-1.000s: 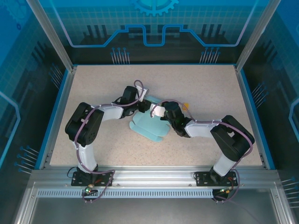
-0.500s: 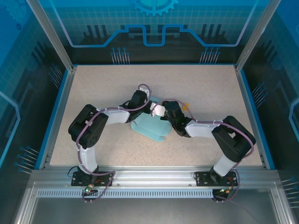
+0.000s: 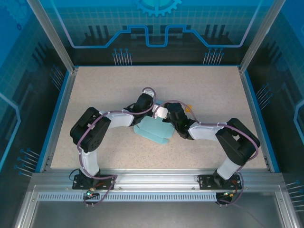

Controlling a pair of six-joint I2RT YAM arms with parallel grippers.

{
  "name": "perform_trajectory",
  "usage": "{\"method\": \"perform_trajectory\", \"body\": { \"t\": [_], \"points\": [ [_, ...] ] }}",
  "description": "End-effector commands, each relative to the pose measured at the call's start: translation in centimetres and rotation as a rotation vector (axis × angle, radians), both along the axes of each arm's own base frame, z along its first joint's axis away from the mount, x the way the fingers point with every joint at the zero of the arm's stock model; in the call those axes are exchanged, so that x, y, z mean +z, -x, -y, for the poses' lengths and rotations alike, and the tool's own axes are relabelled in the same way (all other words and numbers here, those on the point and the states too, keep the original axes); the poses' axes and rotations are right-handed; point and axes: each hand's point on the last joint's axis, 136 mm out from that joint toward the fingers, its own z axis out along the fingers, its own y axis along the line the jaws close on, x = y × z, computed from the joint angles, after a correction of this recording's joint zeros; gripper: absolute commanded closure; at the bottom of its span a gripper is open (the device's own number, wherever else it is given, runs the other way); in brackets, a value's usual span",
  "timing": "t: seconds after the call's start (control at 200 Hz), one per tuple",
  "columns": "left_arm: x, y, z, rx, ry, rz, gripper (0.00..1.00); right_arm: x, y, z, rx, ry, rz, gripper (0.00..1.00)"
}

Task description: Fold the paper box

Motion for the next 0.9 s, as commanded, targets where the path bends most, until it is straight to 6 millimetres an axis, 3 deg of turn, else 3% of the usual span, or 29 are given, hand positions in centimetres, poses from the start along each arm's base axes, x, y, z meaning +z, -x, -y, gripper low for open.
{"method": "perform_trajectory", "body": {
  "t": [0.0,0.1,0.31,0.895],
  "points": [
    [-0.2,-2.0,-9.6,0.354,-0.216,0.044,0.9,0.4,1.6,-0.5,0.017,-0.024,-0.032,1.0],
    [-0.6,-2.2,-9.1,0.336,-0.198,0.033,0.9,0.6,1.5,-0.4,0.015,-0.024,-0.029,1.0],
    [-0.6,-2.0,-6.2,0.198,-0.096,0.005,0.85,1.2,0.8,0.1,-0.025,-0.045,-0.017,1.0],
    [0.5,0.1,-3.3,0.008,0.035,0.018,0.54,1.6,-0.4,0.7,-0.088,-0.064,-0.016,1.0]
  ]
}}
